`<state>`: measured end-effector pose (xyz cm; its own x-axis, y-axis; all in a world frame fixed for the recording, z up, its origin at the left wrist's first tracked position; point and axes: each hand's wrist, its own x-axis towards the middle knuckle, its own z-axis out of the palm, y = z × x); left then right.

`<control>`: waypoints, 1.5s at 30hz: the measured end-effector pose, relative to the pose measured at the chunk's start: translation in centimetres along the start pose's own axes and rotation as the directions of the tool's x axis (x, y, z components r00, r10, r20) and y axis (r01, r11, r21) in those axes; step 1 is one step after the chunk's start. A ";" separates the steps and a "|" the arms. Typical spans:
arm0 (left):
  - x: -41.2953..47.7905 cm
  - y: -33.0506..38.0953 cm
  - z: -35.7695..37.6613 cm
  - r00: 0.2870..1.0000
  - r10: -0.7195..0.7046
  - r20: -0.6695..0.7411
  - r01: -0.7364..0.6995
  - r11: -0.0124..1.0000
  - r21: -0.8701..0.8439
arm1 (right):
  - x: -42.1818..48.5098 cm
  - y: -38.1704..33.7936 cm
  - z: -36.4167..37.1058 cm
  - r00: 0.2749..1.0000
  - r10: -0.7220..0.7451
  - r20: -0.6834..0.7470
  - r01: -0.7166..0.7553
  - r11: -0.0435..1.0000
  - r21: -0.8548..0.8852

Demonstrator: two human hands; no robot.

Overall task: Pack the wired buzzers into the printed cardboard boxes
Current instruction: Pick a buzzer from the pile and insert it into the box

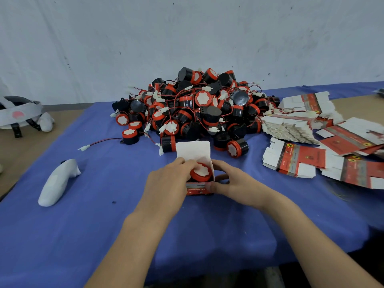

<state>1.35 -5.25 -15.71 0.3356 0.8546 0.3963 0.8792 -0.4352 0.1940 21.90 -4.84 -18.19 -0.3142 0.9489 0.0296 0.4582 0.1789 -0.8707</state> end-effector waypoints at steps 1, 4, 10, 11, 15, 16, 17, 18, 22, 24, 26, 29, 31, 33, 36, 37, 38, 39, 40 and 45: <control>0.0 0.0 -0.1 1.000 -0.007 -0.001 0.007 1.000 0.013 | -0.1 -0.1 0.1 1.000 0.012 -0.009 -0.012 1.000 0.019; -0.2 0.3 -0.3 1.000 -0.026 0.014 0.025 0.998 0.063 | 0.0 -0.5 1.0 0.992 0.069 -0.102 -0.057 0.992 0.113; 0.3 0.3 -0.2 0.993 -0.069 0.095 0.058 0.992 0.109 | 0.7 -1.3 4.1 0.946 0.139 -0.294 -0.121 0.989 0.080; 0.3 0.1 -0.1 0.994 -0.057 0.095 0.053 0.998 0.044 | 0.9 -1.4 4.1 0.944 0.151 -0.292 -0.132 0.988 0.083; 0.3 -0.3 -1.3 0.980 -0.196 0.025 0.180 0.838 -0.515 | 1.3 -1.5 3.9 0.950 0.172 -0.262 -0.157 0.985 0.077; 0.4 -0.4 -1.6 0.970 -0.239 0.045 0.211 0.736 -0.644 | 1.3 -1.5 3.9 0.949 0.176 -0.261 -0.159 0.984 0.083; 0.4 -0.4 -2.0 0.959 -0.271 0.078 0.238 0.628 -0.741 | 1.3 -1.5 3.9 0.949 0.178 -0.261 -0.161 0.983 0.088; 0.4 -0.2 -2.2 0.951 -0.289 0.114 0.258 0.529 -0.809 | 1.4 -1.4 3.9 0.949 0.178 -0.262 -0.160 0.983 0.087; 0.5 1.1 -2.3 0.936 -0.302 0.182 0.256 0.228 -0.939 | 1.4 -1.4 4.1 0.945 0.172 -0.279 -0.158 0.985 0.072; 0.8 1.5 -2.1 0.935 -0.294 0.198 0.263 0.201 -0.944 | 1.3 -1.4 4.1 0.944 0.172 -0.280 -0.156 0.985 0.079; 0.9 1.3 -1.9 0.940 -0.299 0.162 0.257 0.313 -0.914 | 1.3 -1.4 4.1 0.943 0.173 -0.282 -0.154 0.984 0.088; 0.7 0.2 -1.6 0.969 -0.247 0.022 0.208 0.763 -0.613 | 1.2 -1.4 4.2 0.945 0.169 -0.279 -0.153 0.985 0.077; 0.5 -0.2 -1.5 0.988 -0.155 -0.006 0.144 0.931 -0.336 | 1.3 -1.5 4.0 0.944 0.167 -0.285 -0.155 0.986 0.063; 0.3 -0.1 -1.6 0.995 -0.098 -0.032 0.089 0.972 -0.218 | 1.3 -1.6 3.9 0.940 0.168 -0.297 -0.157 0.986 0.062; 0.3 -0.1 -1.2 0.997 -0.066 -0.046 0.059 0.988 -0.143 | 1.3 -1.4 4.2 0.938 0.174 -0.300 -0.164 0.985 0.058; 0.3 -0.3 -1.3 0.997 -0.070 -0.043 0.065 0.990 -0.123 | 1.2 -1.4 4.3 0.939 0.172 -0.298 -0.162 0.985 0.057; 0.3 -0.5 -1.3 0.996 -0.078 -0.036 0.074 0.992 -0.099 | 1.1 -1.4 4.3 0.939 0.172 -0.297 -0.162 0.985 0.057; 0.3 -0.7 -1.4 0.996 -0.083 -0.029 0.080 0.994 -0.076 | 1.1 -1.4 4.4 0.939 0.173 -0.296 -0.164 0.985 0.056; 0.3 -0.8 -1.5 0.996 -0.084 -0.022 0.083 0.995 -0.059 | 1.1 -1.5 4.4 0.939 0.173 -0.296 -0.165 0.985 0.054; 0.5 -1.0 -1.1 0.998 -0.059 0.008 0.059 0.998 -0.005 | 1.1 -1.7 4.3 0.938 0.171 -0.302 -0.167 0.985 0.041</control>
<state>0.20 -4.72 -14.70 0.2859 0.8811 0.3766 0.8957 -0.3853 0.2217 17.17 -5.18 -18.83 0.0346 0.9990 0.0269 0.4695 0.0075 -0.8829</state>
